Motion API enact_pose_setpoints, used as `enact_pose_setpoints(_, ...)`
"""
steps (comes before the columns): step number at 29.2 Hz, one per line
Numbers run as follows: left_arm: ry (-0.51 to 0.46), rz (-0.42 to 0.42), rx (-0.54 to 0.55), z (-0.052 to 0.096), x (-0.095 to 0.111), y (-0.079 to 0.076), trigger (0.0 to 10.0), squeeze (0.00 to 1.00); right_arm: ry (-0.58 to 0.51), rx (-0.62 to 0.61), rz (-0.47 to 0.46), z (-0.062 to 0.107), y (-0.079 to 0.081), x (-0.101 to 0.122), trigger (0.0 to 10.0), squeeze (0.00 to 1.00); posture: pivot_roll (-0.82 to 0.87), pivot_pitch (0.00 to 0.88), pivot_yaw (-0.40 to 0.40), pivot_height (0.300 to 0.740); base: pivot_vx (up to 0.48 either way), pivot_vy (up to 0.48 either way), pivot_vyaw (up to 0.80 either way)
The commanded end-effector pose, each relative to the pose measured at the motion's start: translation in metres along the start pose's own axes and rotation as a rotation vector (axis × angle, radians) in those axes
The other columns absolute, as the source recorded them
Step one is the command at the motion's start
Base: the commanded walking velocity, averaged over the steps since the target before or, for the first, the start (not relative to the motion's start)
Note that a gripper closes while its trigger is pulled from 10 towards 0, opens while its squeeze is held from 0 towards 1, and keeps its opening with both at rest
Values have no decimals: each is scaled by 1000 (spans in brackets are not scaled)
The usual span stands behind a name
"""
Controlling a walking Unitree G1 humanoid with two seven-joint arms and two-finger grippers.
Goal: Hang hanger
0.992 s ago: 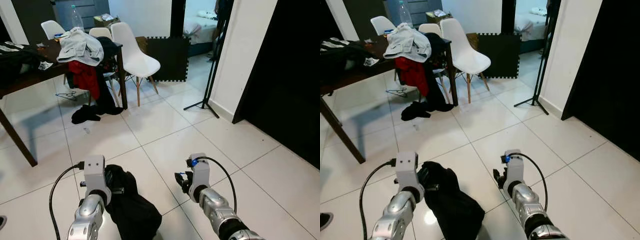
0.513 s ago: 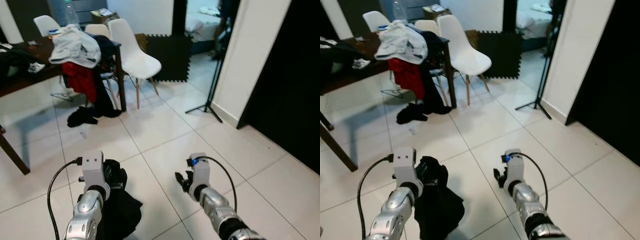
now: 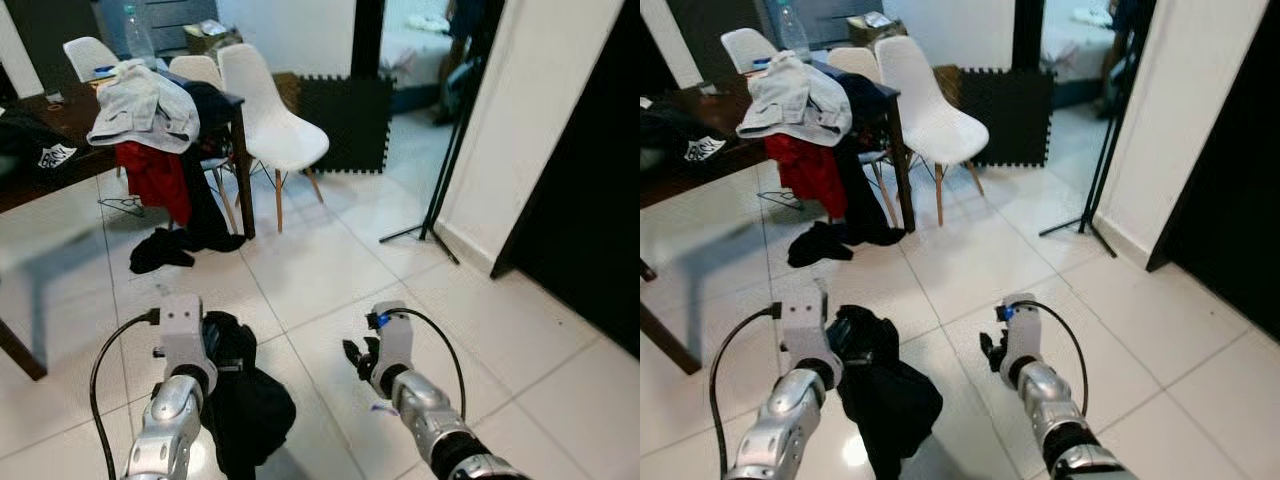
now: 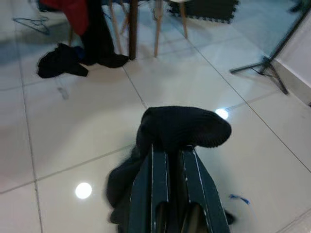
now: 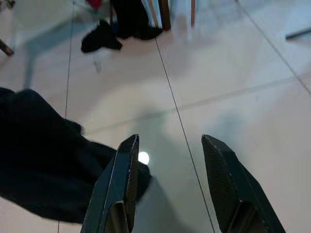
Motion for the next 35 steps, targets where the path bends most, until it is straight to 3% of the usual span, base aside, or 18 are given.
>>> enact_pose_setpoints(1, -27, -6, 7, 0, 7, 4, 10000, 0, 4, 14, -12, -1, 8, -3, 10000, 0, 128, 13, 9, 740, 480, 0, 0)
enact_pose_setpoints(16, -60, -19, 4, -2, 19, 4, 10000, 0, -62, 62, 47, -7, 18, 21, 10000, 0, 130, 0, 7, 740, 480, 0, 0)
enact_pose_setpoints(20, -71, -25, 3, -3, 23, 4, 10000, 0, -60, 81, 62, -9, 25, 21, 10000, 0, 135, 0, 7, 740, 480, 0, 800)
enact_pose_setpoints(35, -78, -28, 7, -3, 27, 7, 10000, 0, -66, 58, 43, -8, 21, 20, 10000, 0, 142, 1, 8, 740, 480, 0, 747)
Point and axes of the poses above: a point about 5 cm out from each wrist's last joint towards the gripper, its own z axis pointing back from the gripper into the wrist, its own x axis along the axis of the wrist's last joint, y = z × x, the point moved 5 cm from there along -z, pointing out of the wrist towards the gripper
